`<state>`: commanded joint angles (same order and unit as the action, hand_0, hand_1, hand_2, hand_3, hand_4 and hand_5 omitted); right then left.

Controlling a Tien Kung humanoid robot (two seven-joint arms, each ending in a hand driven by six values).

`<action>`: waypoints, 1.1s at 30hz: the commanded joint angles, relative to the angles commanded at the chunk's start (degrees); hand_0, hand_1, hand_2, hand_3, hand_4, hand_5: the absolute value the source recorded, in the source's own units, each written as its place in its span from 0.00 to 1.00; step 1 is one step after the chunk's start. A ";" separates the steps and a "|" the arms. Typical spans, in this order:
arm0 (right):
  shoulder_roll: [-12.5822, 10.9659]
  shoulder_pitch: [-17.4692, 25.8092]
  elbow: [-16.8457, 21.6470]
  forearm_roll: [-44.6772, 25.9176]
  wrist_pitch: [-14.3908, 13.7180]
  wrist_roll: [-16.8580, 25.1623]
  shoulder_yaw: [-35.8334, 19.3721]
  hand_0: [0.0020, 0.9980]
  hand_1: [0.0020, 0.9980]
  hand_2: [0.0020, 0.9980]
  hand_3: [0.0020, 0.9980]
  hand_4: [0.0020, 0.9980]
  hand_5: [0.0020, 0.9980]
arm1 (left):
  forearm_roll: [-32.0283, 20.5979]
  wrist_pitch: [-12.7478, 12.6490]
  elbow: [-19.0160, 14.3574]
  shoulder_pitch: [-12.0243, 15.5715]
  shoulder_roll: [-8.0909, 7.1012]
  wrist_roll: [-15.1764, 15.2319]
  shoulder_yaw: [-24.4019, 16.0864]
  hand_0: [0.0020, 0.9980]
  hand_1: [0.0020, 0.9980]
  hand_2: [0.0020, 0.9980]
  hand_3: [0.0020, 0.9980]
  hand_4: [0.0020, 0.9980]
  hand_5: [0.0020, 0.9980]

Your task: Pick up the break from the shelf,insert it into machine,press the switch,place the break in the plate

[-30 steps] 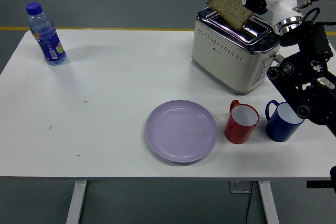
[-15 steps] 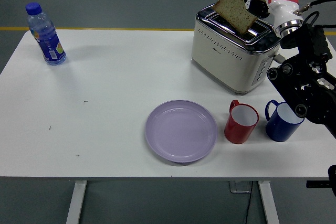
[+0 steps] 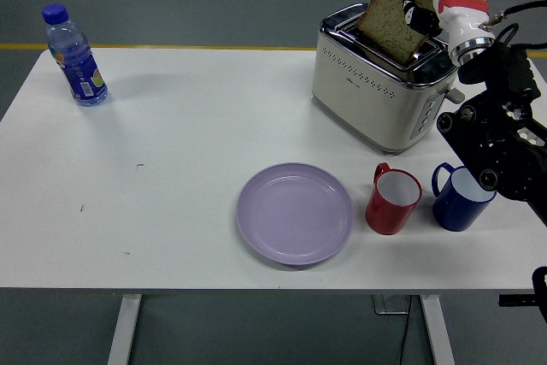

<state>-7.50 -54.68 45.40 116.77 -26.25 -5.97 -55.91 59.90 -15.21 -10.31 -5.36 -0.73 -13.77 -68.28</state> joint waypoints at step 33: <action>0.37 -1.64 -2.30 -1.83 4.23 -1.06 1.43 0.75 0.70 0.82 0.84 0.69 0.03 | -0.04 -0.06 0.00 0.10 -0.05 0.01 0.05 0.66 0.62 0.66 0.61 0.44 0.88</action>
<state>-7.13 -56.32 43.10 114.93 -22.02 -7.03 -54.48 59.86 -15.27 -10.31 -5.26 -0.78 -13.76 -68.23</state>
